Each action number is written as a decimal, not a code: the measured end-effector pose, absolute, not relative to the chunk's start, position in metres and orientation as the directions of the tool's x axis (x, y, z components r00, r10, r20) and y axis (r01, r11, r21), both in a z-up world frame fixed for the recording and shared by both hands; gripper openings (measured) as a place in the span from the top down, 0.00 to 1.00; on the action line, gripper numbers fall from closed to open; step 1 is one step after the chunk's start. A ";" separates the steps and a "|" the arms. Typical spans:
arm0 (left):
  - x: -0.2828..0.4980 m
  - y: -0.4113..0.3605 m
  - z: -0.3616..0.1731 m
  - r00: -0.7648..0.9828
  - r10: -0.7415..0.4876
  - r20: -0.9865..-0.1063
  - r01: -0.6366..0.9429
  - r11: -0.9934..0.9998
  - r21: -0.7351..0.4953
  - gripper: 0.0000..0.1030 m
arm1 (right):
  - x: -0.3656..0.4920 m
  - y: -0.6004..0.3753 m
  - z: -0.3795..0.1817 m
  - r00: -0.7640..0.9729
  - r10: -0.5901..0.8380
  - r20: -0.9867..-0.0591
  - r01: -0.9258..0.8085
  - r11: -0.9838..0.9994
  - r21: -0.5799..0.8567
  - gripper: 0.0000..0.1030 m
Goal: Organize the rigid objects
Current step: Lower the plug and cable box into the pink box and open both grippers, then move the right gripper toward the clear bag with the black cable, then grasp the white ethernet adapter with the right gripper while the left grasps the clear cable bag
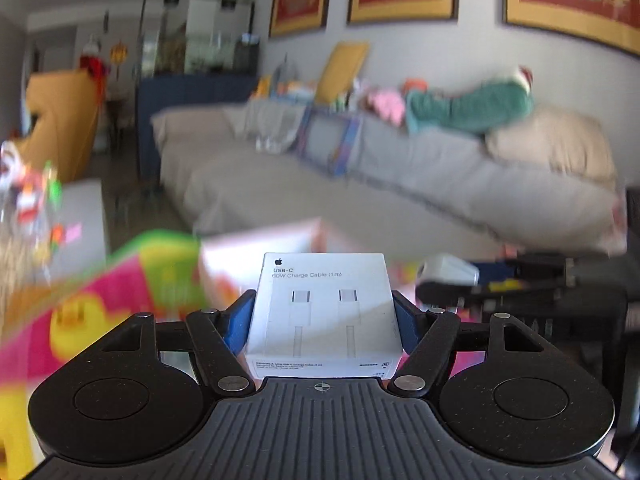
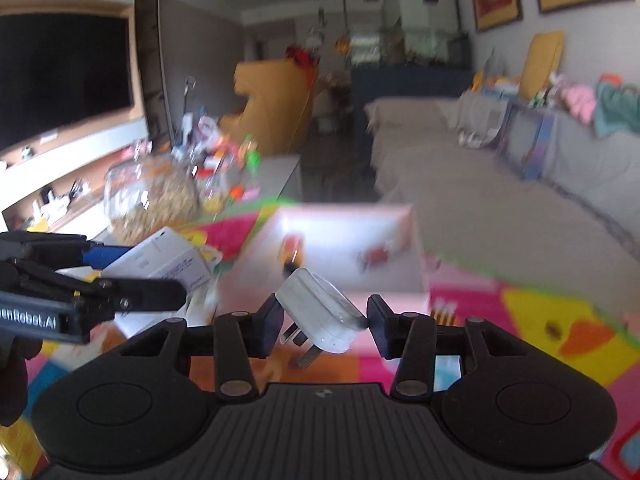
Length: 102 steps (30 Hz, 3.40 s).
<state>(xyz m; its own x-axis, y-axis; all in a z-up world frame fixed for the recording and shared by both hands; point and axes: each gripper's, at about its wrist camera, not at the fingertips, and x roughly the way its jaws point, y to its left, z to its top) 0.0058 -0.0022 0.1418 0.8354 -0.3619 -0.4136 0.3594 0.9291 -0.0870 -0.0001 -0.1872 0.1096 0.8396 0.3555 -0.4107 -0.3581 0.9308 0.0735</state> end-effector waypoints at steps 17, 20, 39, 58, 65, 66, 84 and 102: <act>0.044 0.081 0.096 0.853 -0.215 -0.476 0.088 0.958 -0.275 0.30 | 0.010 -0.161 0.062 0.763 0.370 -0.530 -0.433 0.901 0.005 0.42; 0.034 0.106 0.075 0.814 -0.190 -0.549 0.005 0.947 -0.320 0.31 | 0.005 -0.137 0.044 0.712 0.413 -0.568 -0.499 0.866 0.004 0.42; 0.029 0.120 0.026 0.751 -0.077 -0.656 -0.040 0.986 -0.162 0.73 | 0.003 -0.055 0.033 0.637 0.449 -0.626 -0.597 0.802 -0.032 0.55; -0.025 0.177 0.029 0.791 -0.196 -0.579 -0.073 0.911 -0.407 0.73 | 0.082 0.065 0.047 0.635 0.376 -0.675 -0.674 0.697 -0.245 0.49; -0.037 0.201 0.023 0.809 -0.194 -0.555 -0.128 0.863 -0.489 0.74 | 0.063 0.053 0.044 0.440 0.523 -0.730 -0.747 0.664 0.025 0.71; -0.037 0.204 0.023 0.814 -0.194 -0.547 -0.138 0.851 -0.507 0.74 | 0.056 0.051 0.044 0.378 0.560 -0.737 -0.776 0.625 0.077 0.71; -0.048 0.204 0.037 0.818 -0.179 -0.546 -0.165 0.837 -0.521 0.74 | 0.060 0.030 0.032 0.521 0.531 -0.668 -0.687 0.726 0.041 0.68; -0.045 0.168 0.027 0.739 -0.181 -0.649 -0.098 0.924 -0.369 0.70 | 0.020 -0.007 0.050 0.412 0.667 -0.621 -0.736 0.645 0.204 0.68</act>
<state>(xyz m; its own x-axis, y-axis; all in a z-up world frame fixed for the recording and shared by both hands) -0.0449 0.1681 0.0270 0.7388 -0.1806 -0.6493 -0.0983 0.9243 -0.3689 0.0201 -0.0071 0.0498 0.4117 0.6666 -0.6214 -0.7364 0.6450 0.2041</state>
